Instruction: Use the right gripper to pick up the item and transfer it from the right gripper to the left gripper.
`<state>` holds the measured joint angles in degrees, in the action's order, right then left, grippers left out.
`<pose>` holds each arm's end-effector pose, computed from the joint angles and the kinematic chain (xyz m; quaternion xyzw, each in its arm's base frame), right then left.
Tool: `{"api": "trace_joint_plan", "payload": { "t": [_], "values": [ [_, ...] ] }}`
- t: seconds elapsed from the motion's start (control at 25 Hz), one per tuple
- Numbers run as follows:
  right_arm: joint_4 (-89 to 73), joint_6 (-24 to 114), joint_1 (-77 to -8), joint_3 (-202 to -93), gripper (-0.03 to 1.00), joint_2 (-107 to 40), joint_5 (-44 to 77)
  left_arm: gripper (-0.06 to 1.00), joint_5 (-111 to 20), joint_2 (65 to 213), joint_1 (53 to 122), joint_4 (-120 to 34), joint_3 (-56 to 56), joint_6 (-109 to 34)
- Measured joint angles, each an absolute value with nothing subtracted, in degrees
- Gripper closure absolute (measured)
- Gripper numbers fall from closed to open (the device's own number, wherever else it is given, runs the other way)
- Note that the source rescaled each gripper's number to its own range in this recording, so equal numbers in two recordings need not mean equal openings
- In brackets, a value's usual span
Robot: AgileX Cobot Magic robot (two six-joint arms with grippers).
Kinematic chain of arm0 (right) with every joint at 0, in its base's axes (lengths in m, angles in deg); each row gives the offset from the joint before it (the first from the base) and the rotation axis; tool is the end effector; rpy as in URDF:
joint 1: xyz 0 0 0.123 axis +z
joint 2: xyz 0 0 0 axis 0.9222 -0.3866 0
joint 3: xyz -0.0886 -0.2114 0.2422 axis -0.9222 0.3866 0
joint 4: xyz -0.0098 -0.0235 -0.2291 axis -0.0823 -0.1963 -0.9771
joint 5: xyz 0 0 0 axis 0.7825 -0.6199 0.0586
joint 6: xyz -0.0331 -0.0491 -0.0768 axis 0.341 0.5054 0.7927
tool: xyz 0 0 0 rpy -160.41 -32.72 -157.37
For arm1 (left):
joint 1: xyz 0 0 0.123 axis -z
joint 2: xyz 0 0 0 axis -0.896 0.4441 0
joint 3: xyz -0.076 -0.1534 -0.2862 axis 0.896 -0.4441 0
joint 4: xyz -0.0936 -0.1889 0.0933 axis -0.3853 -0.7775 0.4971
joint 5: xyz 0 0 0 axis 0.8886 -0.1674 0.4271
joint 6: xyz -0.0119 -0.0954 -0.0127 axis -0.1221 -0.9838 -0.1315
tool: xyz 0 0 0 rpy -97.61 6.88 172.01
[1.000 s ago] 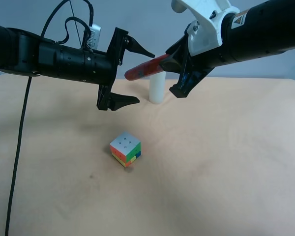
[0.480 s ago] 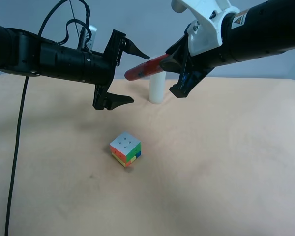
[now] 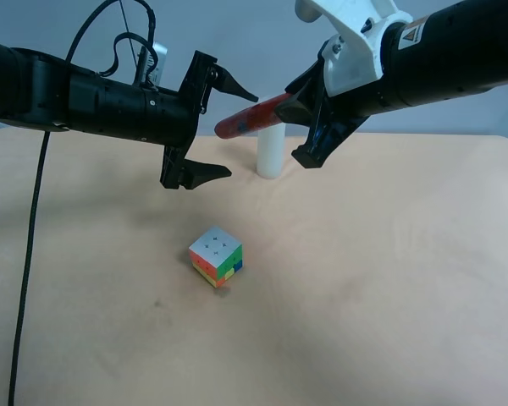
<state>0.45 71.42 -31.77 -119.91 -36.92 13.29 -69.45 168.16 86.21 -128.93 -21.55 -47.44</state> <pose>0.2159 0.1611 0.3509 -0.5039 0.7100 0.0357 0.4906 0.3261 -0.1840 0.2618 -0.2933 0.8161 -0.4797 0.1333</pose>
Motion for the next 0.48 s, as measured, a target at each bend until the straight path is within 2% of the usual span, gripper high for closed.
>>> {"api": "trace_joint_plan", "payload": {
  "t": [0.48],
  "values": [
    [0.45, 71.42, -31.77, -119.91, 0.96, -36.92, 13.29, -0.06, -71.91, 168.16, 86.21, -128.93, -21.55, -47.44]
  ]
}}
